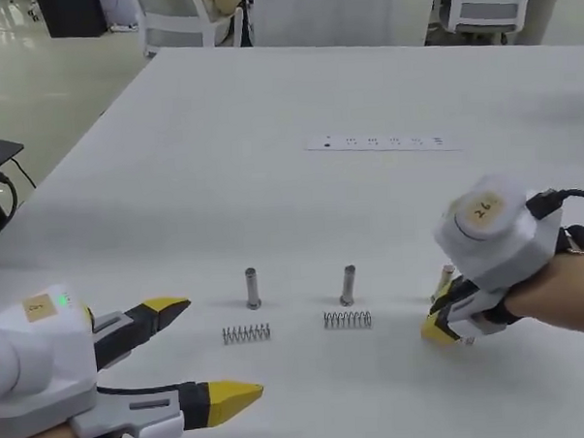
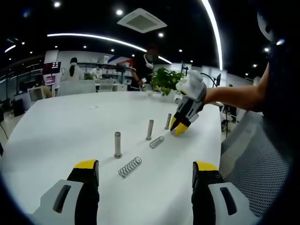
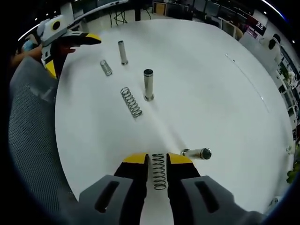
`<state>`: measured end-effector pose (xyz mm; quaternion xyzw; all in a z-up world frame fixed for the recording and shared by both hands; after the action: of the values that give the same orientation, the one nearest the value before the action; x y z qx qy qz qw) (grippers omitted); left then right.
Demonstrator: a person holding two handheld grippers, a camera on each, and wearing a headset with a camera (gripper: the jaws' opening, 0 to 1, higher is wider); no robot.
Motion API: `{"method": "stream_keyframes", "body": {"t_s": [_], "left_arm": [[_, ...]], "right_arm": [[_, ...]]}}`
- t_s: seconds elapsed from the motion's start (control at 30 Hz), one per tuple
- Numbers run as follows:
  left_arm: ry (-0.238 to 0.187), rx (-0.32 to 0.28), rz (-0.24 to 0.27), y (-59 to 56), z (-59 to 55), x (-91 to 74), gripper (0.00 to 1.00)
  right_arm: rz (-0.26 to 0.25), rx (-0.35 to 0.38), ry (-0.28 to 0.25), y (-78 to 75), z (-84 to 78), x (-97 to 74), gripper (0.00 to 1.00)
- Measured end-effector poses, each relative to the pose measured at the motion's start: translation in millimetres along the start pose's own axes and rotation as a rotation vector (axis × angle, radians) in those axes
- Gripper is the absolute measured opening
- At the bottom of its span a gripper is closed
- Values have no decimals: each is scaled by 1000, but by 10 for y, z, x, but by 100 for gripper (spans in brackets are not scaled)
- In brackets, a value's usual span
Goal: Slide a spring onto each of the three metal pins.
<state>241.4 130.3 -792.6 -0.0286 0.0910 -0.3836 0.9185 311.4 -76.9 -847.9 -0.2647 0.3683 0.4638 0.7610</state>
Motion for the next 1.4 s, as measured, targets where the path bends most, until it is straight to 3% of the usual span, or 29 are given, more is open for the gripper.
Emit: {"method": "stream_keyframes", "body": {"t_s": [0.17,0.53,0.83,1.13,1.4], "left_arm": [[0,-4,4,8,-23,-5,78],[-5,-4,9,20,-19,-28,78],[-6,3,-4,-22,-2,-10,78],[-27,22,-43,-135,145,35,75],[-49,22,-92,-290,279,99,73]], "right_arm": [[9,-16,42,-3,-44,16,12],[29,10,50,41,-35,19,9],[4,21,-14,49,72,-94,8],[-14,57,-141,119,302,-310,8],[-33,83,-274,215,610,-520,8]]}}
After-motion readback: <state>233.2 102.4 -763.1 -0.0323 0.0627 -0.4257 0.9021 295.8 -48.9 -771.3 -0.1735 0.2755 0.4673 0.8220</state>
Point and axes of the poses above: the centre of the closed fingertips' face, and the gripper's own axes: x roughly forward along the fingers, y roughly to its left, z roughly out of its top, the point moved 1 cm from there along -x, roughly backward along the fingers, and after that the axes turned 10 degrees about -y, right-handed, at the moved point
